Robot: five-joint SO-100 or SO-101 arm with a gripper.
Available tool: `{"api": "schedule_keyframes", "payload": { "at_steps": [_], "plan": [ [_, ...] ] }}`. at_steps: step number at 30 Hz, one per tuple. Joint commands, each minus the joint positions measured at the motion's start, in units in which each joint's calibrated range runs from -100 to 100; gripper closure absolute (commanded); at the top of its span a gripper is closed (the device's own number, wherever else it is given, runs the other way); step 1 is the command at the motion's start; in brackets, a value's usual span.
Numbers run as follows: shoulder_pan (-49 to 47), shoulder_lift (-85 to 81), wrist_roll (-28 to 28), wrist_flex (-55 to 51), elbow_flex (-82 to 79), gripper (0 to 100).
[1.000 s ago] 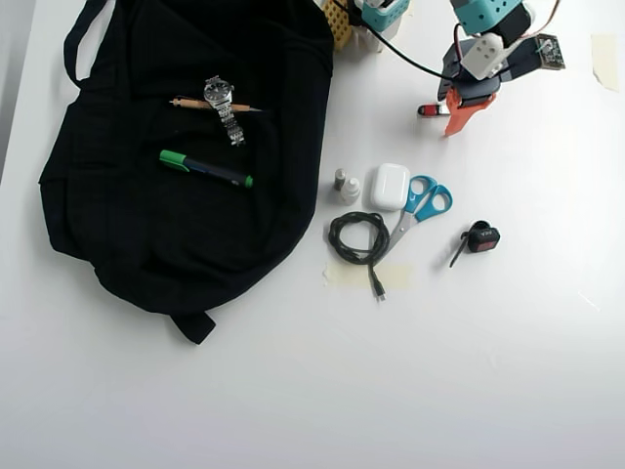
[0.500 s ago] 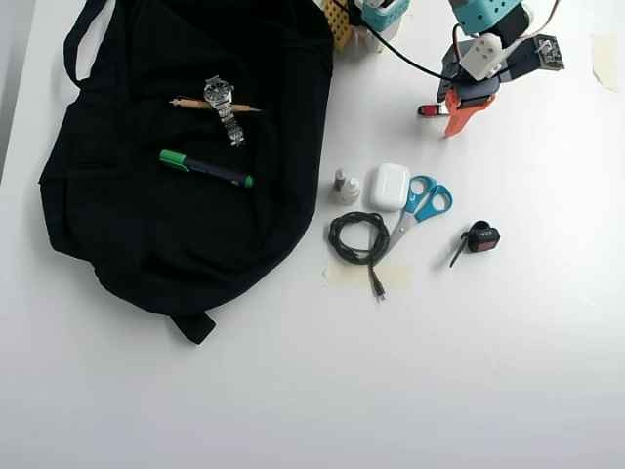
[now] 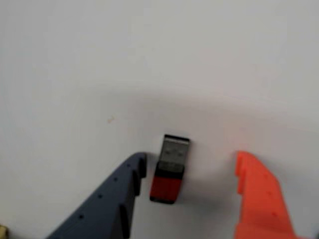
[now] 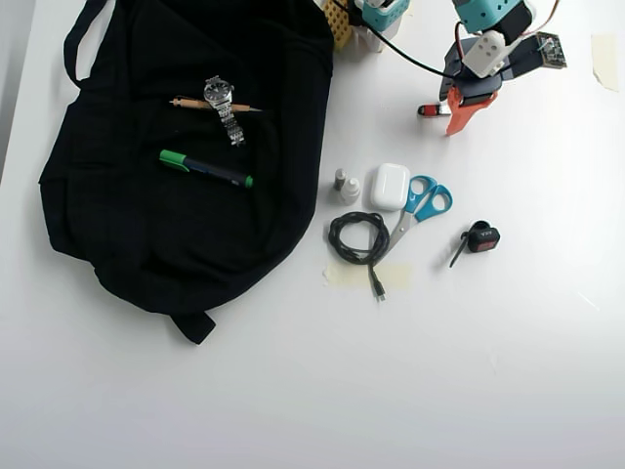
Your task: Put the usb stick into the black bag
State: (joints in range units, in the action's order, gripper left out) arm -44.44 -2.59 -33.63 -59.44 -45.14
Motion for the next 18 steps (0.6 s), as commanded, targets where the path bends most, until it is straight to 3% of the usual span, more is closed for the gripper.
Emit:
{"api": "schedule_keyframes", "payload": {
  "at_steps": [1,10,18],
  "plan": [
    [-0.59,0.43,0.17,-0.68,-0.69,77],
    [-0.96,0.34,0.17,-0.86,-0.69,78],
    [-1.11,-0.07,0.17,-0.86,-0.06,86]
  ]
}}
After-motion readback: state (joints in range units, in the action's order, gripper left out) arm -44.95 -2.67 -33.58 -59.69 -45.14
